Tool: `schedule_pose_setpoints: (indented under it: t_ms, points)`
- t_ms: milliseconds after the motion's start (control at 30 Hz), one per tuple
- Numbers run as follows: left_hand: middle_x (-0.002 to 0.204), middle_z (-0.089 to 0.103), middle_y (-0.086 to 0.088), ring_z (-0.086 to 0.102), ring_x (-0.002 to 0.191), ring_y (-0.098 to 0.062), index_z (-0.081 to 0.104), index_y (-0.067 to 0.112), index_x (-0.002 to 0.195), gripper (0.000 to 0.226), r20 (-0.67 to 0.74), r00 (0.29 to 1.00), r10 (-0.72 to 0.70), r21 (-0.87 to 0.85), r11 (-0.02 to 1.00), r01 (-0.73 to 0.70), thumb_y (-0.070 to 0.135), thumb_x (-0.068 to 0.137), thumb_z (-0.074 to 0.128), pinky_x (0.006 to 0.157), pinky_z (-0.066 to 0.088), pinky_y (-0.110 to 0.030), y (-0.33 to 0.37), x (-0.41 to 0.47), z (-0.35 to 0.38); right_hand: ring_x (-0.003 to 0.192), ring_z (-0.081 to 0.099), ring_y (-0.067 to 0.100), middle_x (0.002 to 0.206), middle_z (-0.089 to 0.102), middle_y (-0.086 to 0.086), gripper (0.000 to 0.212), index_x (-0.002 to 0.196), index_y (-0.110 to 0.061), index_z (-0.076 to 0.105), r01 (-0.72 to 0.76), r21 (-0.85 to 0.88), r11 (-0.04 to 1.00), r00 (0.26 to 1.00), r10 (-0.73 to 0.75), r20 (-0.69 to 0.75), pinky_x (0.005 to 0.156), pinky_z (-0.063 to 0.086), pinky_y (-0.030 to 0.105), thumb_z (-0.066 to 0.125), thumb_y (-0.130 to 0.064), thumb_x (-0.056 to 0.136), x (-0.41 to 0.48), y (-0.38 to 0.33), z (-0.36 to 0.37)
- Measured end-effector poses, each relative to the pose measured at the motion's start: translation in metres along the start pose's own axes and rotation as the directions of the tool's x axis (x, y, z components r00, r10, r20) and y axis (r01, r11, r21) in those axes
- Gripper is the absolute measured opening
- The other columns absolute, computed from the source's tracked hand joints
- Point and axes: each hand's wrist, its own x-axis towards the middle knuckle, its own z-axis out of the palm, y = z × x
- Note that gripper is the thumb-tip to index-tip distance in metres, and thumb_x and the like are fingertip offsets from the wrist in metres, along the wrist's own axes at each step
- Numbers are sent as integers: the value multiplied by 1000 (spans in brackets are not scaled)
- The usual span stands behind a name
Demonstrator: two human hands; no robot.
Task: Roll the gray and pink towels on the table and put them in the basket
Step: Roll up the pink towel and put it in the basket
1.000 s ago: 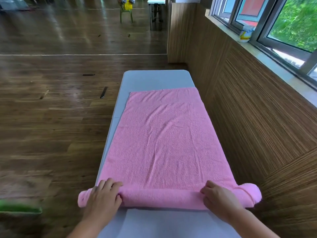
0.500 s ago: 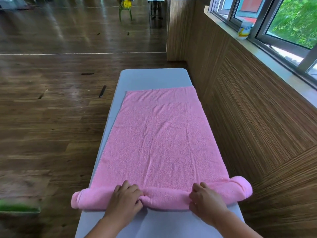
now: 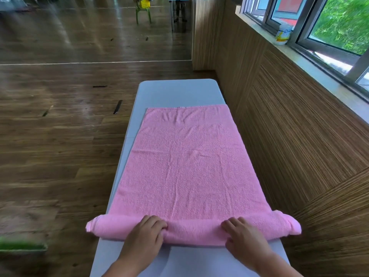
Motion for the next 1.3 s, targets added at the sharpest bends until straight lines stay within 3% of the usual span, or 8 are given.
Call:
schedule_pose_setpoints:
  t_ms: [133,267,467,633,800,933,1067,1300]
  points:
    - [119,59,26,54,108,-4,63,42,116,50,74,997,10,126,992,-19,50,67,65,88,47,-30,-12,-3,-3,74,55,13,85,56,-13,35,88,-30,66,28,-76,997,1000,-27,11,48,47,24,71,-40,55,-1,-2,2]
    - [98,60,25,54,93,-8,65,41,99,29,61,998,-9,190,982,-3,40,71,57,78,45,-30,-11,7,-7,69,53,12,72,50,-12,18,62,-25,64,-29,-119,992,999,31,10,43,31,22,76,-35,55,10,-11,-9]
    - [88,52,18,44,92,-10,49,33,80,17,182,983,16,174,984,-48,43,85,37,79,35,-35,0,7,-12,90,37,13,91,44,-7,26,80,-18,61,-54,-18,998,991,55,120,52,21,22,45,-36,88,16,-12,-17]
    - [89,43,16,50,85,-10,59,34,84,11,56,998,-5,147,989,-3,39,86,49,67,40,-28,-4,10,-7,87,58,22,89,50,-4,19,97,-21,65,-126,10,992,992,126,30,59,33,33,47,-23,90,21,-13,-23]
    - [92,48,18,55,77,-3,57,36,89,21,35,997,-73,5,997,73,19,82,68,57,35,-17,-3,11,-6,66,54,14,79,53,-12,32,80,-30,61,-95,1,995,995,95,12,41,37,28,79,-16,59,13,-11,-11]
    - [110,56,28,51,100,0,65,40,108,29,52,999,0,19,1000,-1,49,81,58,81,46,-22,-10,1,-3,81,54,12,89,55,-13,35,89,-30,70,8,-41,999,1000,-7,19,56,50,22,72,-41,55,4,-12,-7]
    - [104,54,27,52,94,-6,62,43,102,35,88,996,32,168,985,-47,49,67,61,73,43,-25,-12,5,-4,71,51,15,76,52,-9,26,65,-24,70,-39,-145,989,998,46,45,49,40,24,84,-36,47,16,-16,-12]
    - [84,41,17,44,82,-11,54,30,69,17,71,997,42,192,980,-55,45,75,52,68,44,-31,-3,12,-3,95,47,18,89,43,-3,27,83,-22,66,-56,-19,998,987,59,147,67,35,28,45,-36,94,22,-24,-28]
